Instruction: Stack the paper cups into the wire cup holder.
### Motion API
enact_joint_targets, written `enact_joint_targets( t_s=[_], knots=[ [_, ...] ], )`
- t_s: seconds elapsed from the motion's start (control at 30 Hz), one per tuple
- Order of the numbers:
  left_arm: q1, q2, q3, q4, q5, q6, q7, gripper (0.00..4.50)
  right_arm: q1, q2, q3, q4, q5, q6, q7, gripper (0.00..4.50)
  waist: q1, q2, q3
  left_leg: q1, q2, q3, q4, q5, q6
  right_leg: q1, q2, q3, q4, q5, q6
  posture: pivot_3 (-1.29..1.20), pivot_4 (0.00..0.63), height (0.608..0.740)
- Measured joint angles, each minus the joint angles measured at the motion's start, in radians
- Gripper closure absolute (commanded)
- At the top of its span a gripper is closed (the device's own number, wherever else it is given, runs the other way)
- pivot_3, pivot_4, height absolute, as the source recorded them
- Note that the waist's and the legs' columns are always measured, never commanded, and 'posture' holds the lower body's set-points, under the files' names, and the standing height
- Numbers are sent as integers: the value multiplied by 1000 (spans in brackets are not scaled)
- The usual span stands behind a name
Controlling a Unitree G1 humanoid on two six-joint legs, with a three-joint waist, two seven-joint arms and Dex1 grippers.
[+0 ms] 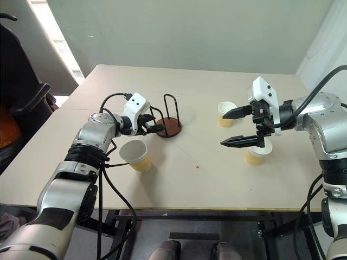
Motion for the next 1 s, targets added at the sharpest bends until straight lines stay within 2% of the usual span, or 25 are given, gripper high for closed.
enact_joint_targets(
  t_s=[0.3, 0.33, 0.4, 0.67, 0.9, 1.0],
  knots=[
    [-62, -65, 27, 77, -1, -44, 39, 1150, 7, 0, 0, -9, 0, 4, -6, 0, 3, 0, 0, 1, 0, 1, 4, -1, 2, 2, 0, 1, 0, 0, 2, 0, 150, 740],
    [-65, -65, 28, 82, 0, -47, 42, 1311, 10, 0, 0, -12, 1, 6, -6, 0, 3, 0, 0, 1, 0, 2, 4, -1, 2, 3, 0, 1, 0, 0, 3, 0, 150, 740],
    [-66, -65, 29, 86, 2, -52, 44, 1665, 12, 0, 0, -12, 0, 8, -12, 0, 3, 0, 0, 1, 0, 3, 5, -1, 2, 3, 0, 1, 0, -1, 4, 0, 150, 740],
    [-65, -65, 37, 80, 1, -55, 13, 4444, 11, 8, 0, 1, -12, -7, -64, 0, 3, 0, 0, 1, -1, 3, 6, -1, 2, 4, 0, 2, -2, -1, 5, 0, 150, 740],
    [-14, -44, 29, -64, -4, -8, -101, 4480, 10, 8, 0, 7, -12, -12, -64, 0, 3, 0, 0, 1, -1, 6, 6, -1, 2, 4, 0, 4, -3, -3, 7, 0, 150, 740],
    [46, -41, 11, -188, -36, 37, -184, 4480, 8, 8, 0, 13, -12, -17, -64, 0, 3, 0, 0, 0, -1, 7, 7, -2, 2, 4, 0, 5, -3, -3, 8, 0, 150, 740]
  ],
)
